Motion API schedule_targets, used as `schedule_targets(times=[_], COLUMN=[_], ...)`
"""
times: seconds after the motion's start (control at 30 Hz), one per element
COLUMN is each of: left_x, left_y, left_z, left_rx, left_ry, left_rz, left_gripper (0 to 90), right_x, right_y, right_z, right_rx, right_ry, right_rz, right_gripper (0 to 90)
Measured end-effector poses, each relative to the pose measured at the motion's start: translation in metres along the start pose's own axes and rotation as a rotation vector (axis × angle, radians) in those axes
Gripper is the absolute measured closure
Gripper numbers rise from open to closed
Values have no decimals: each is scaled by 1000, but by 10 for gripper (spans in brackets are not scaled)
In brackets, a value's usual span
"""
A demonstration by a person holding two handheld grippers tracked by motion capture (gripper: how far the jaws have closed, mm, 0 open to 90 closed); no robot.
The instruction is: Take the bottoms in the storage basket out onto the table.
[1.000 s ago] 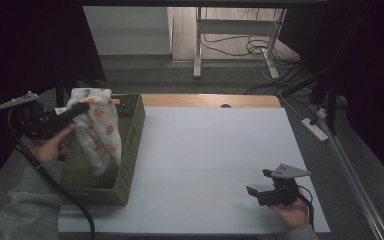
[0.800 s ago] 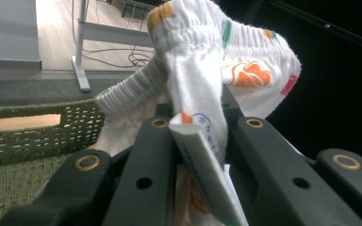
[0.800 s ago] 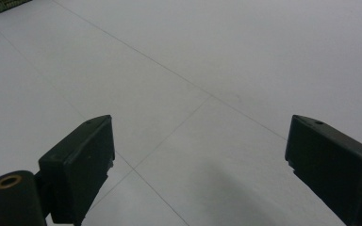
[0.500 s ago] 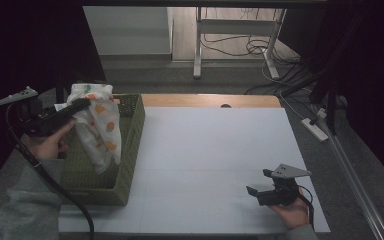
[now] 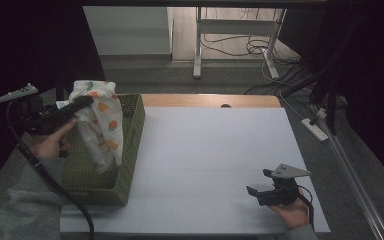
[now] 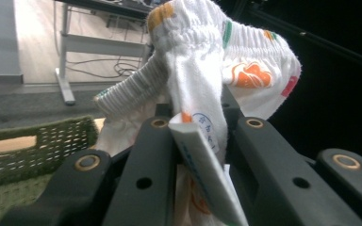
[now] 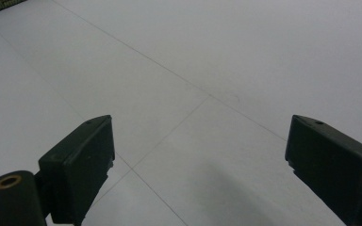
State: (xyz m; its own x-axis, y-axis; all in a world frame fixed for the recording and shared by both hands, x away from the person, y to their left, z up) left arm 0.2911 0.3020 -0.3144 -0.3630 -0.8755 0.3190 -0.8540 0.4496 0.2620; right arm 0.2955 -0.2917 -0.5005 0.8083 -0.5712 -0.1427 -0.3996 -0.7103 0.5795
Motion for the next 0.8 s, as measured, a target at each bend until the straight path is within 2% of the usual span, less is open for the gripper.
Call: schedule_targets(times=[0.8], left_x=[24], left_y=[-11], left_z=[-7], left_rx=[9], left_ry=[-17], left_rz=[73], left_gripper=[828], right_x=[0], right_y=[0], right_z=[0], right_rx=[2], right_ry=[-1], right_rz=[1], right_gripper=[90])
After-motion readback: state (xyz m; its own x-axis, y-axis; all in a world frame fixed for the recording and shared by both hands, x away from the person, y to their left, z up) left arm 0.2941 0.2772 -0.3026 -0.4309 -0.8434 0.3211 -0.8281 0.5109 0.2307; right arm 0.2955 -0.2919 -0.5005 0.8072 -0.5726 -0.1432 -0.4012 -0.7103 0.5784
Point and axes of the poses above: each handheld gripper's, and its own axes: y roughly backward along the jaws, z roughly out of its underside, x roughly to its right, the point moved 1 cm from there along -y, roughly forward along the jaws, and after that the axes turned 11 degrees about -z, right-handed, at the moved point
